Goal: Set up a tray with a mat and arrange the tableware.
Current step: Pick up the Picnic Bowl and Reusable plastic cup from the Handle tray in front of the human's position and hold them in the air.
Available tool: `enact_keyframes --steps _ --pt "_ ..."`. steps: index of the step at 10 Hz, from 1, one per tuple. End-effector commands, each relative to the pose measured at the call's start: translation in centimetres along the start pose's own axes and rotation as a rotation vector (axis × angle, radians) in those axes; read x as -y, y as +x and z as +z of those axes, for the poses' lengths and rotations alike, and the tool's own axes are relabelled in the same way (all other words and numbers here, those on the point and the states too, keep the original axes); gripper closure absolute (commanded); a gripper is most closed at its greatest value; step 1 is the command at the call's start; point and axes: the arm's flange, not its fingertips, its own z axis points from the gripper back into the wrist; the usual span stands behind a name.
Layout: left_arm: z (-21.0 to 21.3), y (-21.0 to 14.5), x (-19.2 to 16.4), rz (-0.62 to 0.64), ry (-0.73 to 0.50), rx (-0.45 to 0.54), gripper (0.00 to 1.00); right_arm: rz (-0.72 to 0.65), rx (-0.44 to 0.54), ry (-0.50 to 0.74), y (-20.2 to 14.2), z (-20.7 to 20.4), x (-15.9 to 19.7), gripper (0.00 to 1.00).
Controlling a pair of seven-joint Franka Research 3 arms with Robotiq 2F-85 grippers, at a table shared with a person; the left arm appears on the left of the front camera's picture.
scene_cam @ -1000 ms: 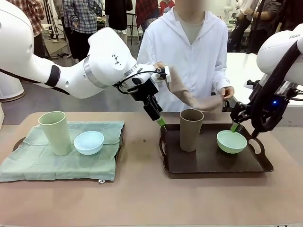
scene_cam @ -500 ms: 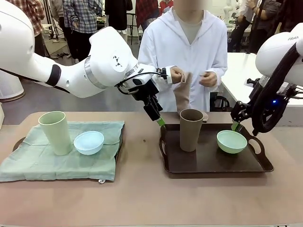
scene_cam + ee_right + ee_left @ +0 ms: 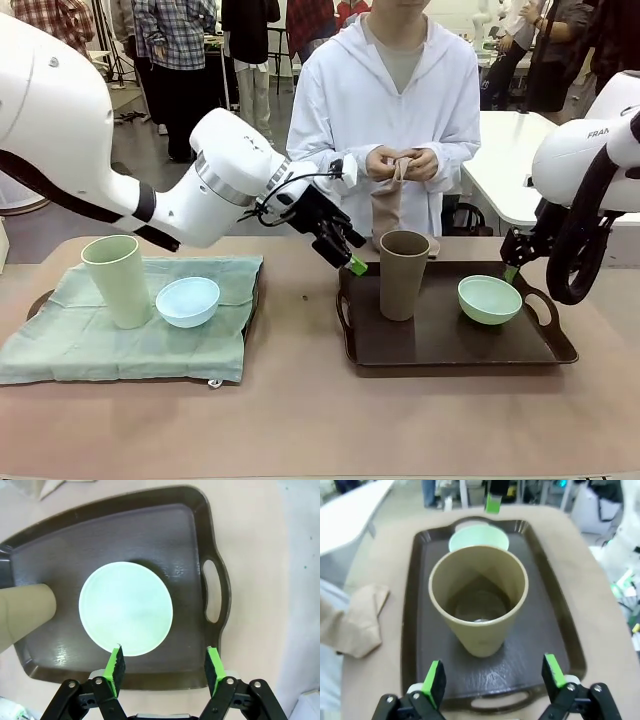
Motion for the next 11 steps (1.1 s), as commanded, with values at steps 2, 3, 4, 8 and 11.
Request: enact_keyframes --steps 2,3,4,8,11 --pt "-1.6 -2.4 0.0 -0.088 -0.050 0.093 0.00 -0.006 -0.049 0.020 0.4 -1.5 0.1 0.18" --pt "-2.4 -2.6 0.0 -0.093 -0.024 0.092 0.00 -0.003 -0.060 0.028 0.5 -1.9 0.4 0.18" --pt "-2.8 -2.8 -0.5 -0.096 -0.022 0.114 0.00 -0.003 -0.071 0.043 0.8 -2.5 0.6 0.18" --pt "-5.2 -2.3 -0.7 -0.076 0.023 0.104 0.00 -0.002 -0.112 0.116 1.8 -5.0 1.1 0.18" --pt "-5.1 -2.3 -0.2 -0.028 0.035 0.052 0.00 -0.043 -0.072 0.116 2.0 -5.1 1.2 0.18"
